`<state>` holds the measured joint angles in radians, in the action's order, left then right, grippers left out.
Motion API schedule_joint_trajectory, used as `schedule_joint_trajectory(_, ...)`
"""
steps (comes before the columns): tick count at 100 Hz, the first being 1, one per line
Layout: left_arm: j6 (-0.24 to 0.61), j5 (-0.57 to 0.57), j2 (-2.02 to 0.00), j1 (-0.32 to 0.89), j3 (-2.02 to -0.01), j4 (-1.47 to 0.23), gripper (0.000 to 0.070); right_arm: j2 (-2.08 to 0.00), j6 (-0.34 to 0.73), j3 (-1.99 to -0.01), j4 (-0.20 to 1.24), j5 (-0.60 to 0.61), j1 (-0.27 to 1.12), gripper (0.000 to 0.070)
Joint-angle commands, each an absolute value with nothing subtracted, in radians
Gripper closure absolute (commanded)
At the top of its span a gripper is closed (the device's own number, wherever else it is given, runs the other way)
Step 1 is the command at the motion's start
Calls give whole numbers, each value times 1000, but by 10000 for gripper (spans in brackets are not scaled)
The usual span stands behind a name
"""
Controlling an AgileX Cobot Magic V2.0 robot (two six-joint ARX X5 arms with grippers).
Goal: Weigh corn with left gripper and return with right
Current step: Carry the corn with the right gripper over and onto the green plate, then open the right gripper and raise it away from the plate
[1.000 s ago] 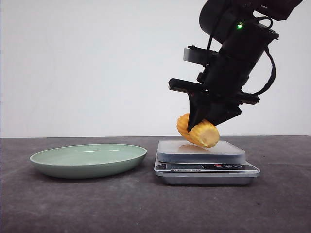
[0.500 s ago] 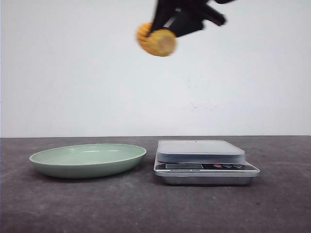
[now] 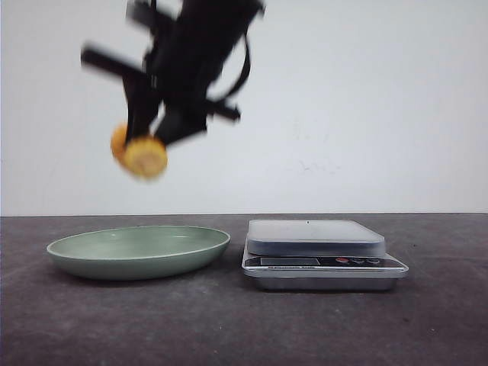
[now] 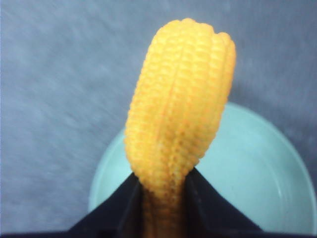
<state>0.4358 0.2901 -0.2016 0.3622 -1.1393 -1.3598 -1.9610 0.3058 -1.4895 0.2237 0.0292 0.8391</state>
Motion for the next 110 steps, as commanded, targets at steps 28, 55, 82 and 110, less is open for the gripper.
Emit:
schedule_joint_trajectory(28, 424, 295, -201, 363, -1150, -1393, 264, -2083, 367, -1514, 220, 22, 837, 297)
schedule_joint_trajectory(55, 421, 294, -201, 363, -1150, -1396, 264, -2035, 342, -1514, 242, 28, 818, 0)
schedule_joint_trajectory(82, 381, 294, -201, 363, -1150, -1396, 264, -1787, 221, -1514, 440, 37, 697, 0)
schedule_joint_trajectory(110, 348, 295, -201, 363, -1150, -1390, 264, -1366, 97, -1514, 699, 59, 469, 57)
